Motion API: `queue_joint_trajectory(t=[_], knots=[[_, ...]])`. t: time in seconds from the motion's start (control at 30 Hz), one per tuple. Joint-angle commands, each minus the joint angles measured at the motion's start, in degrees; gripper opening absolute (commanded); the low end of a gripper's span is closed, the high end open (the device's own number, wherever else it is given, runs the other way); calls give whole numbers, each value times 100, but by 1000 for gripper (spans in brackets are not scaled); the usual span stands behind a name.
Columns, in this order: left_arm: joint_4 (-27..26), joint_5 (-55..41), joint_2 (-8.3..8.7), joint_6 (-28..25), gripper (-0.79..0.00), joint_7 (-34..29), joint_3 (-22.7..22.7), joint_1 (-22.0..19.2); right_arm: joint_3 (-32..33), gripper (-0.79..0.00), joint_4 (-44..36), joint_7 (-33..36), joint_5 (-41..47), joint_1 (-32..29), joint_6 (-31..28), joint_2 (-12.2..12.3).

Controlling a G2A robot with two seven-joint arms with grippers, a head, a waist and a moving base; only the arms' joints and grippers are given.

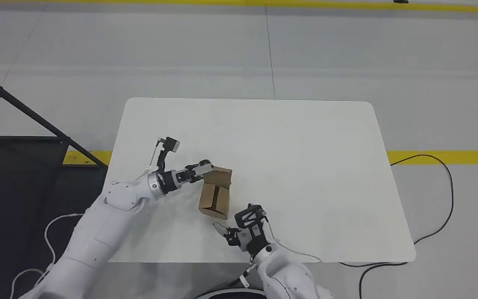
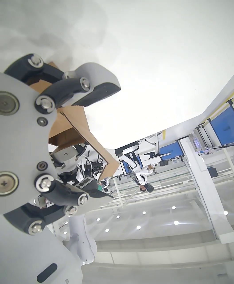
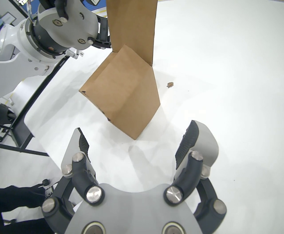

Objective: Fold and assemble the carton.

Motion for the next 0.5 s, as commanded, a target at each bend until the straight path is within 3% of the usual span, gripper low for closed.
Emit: queue_joint_trajectory(t=[0.0, 0.23, 0.47], knots=[[29, -56, -17, -67, 0, 46, 9, 20, -156, 0, 193, -184, -76, 115, 208, -83], [23, -162, -50, -309, 0, 162, 4, 175, -561, 0, 662, -719, -251, 337, 577, -328], [-45, 38, -44, -469, 0, 277, -70, 344, -638, 0, 858, -924, -312, 378, 584, -450]])
